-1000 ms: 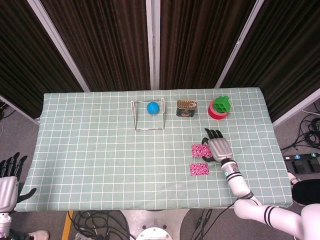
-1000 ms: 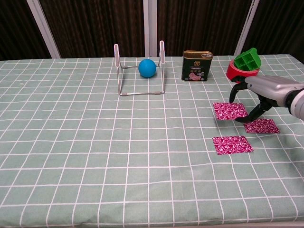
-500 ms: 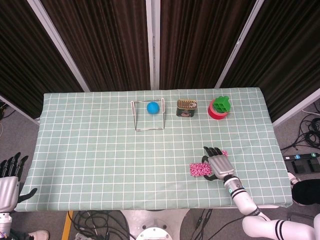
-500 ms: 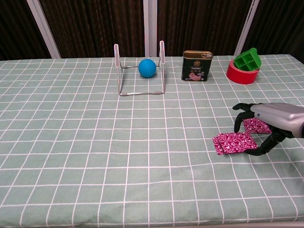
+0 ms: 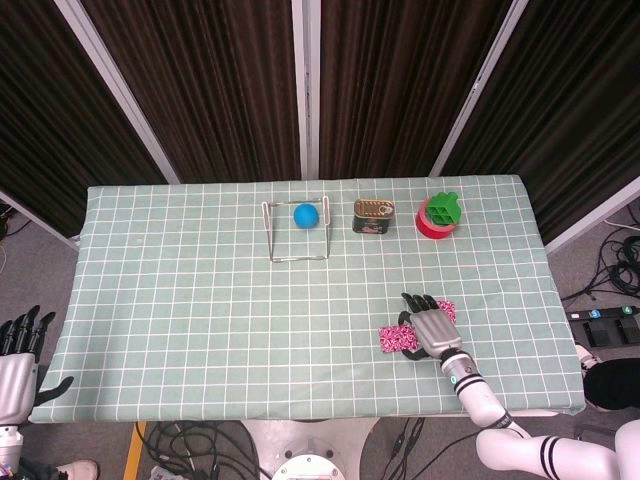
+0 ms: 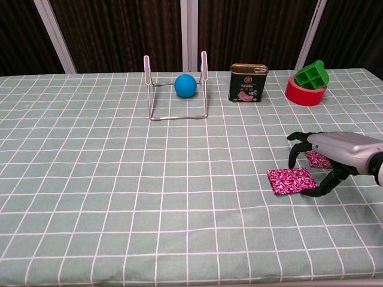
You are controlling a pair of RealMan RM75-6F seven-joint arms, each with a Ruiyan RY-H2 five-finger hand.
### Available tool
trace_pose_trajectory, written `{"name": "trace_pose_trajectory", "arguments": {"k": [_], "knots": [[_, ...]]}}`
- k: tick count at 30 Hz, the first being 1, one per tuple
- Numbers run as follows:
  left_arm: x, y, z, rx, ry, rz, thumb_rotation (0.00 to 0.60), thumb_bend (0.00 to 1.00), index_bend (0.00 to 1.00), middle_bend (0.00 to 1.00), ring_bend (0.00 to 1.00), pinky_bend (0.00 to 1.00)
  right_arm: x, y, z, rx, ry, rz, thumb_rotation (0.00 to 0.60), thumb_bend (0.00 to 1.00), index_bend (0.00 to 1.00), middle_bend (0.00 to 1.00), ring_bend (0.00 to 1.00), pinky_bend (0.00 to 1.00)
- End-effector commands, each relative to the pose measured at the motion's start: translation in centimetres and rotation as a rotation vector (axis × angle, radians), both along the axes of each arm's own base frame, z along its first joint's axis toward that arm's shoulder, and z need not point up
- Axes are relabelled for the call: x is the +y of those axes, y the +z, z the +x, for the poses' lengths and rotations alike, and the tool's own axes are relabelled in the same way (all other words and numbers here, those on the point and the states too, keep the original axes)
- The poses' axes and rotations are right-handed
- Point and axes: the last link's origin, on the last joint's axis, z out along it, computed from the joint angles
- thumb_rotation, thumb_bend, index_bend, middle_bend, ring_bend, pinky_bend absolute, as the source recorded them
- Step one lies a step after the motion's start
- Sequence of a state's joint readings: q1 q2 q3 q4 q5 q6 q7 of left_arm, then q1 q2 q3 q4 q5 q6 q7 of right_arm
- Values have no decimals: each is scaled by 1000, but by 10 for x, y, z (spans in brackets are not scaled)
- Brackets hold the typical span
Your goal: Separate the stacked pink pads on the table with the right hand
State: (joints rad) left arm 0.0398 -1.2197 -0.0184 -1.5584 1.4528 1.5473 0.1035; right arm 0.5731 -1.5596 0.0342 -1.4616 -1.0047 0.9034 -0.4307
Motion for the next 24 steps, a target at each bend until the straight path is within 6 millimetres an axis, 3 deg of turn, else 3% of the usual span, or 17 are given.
{"name": "trace_pose_trajectory", "arguments": {"k": [1,24], "knots": [[0,0,0,0,0,-1,600,72,136,51,62,80,1,-1,-1,2,-5,3,518,155,358,1,0,0],[1,0,0,0,-4,0,600,73,136,51,62,80,2,3,-5,-30,-32,-25,475,158,280,0,0,0]]}}
